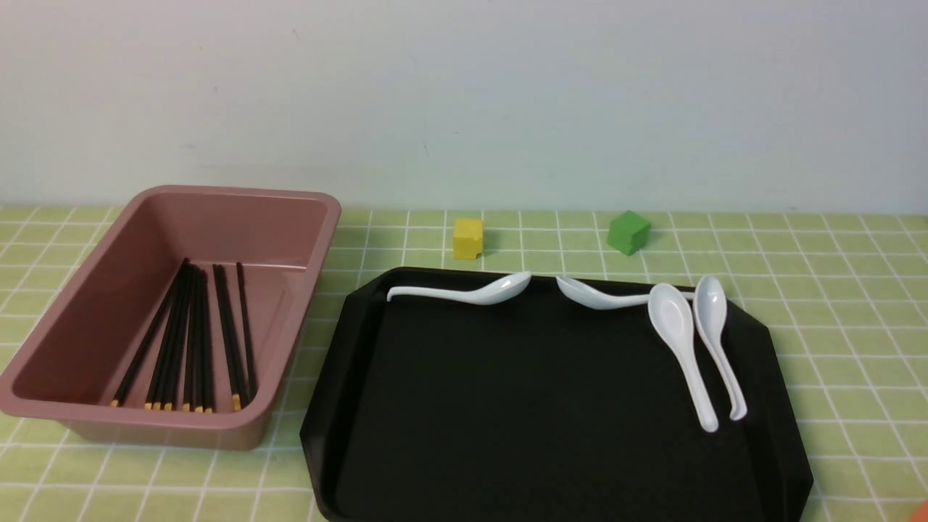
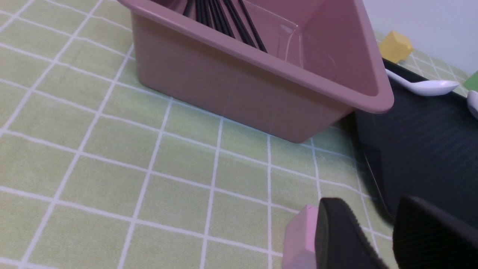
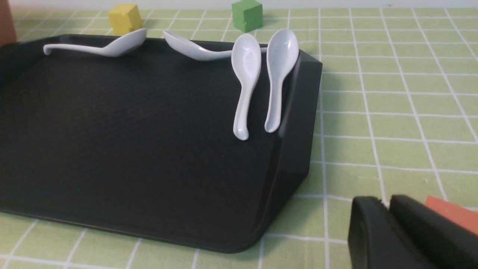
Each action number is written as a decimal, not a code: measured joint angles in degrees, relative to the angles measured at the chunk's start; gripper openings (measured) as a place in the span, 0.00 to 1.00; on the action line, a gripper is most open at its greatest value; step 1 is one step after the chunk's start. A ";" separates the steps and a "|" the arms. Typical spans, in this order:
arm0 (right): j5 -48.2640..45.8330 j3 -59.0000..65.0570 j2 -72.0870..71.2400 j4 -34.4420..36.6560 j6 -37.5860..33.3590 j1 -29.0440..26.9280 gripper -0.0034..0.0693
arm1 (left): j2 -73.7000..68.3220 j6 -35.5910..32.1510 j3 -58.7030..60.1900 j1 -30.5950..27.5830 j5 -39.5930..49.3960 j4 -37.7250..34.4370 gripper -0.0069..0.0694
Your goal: On green tablecloth take chopsticks from black tray and put them in box.
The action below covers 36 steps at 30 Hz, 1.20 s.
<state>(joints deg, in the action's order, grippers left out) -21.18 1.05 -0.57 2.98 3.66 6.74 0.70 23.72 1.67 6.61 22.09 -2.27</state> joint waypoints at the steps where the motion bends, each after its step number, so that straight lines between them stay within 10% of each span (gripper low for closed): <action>1: 0.00 0.00 0.00 0.00 0.00 0.00 0.18 | 0.00 0.00 0.00 0.00 0.00 0.00 0.40; 36: -0.07 -0.04 0.00 0.20 0.17 0.00 0.23 | 0.00 0.00 0.00 0.00 0.00 0.00 0.40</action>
<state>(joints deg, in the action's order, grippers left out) -21.24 1.01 -0.57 3.17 3.83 6.74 0.70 23.72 1.67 6.61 22.09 -2.27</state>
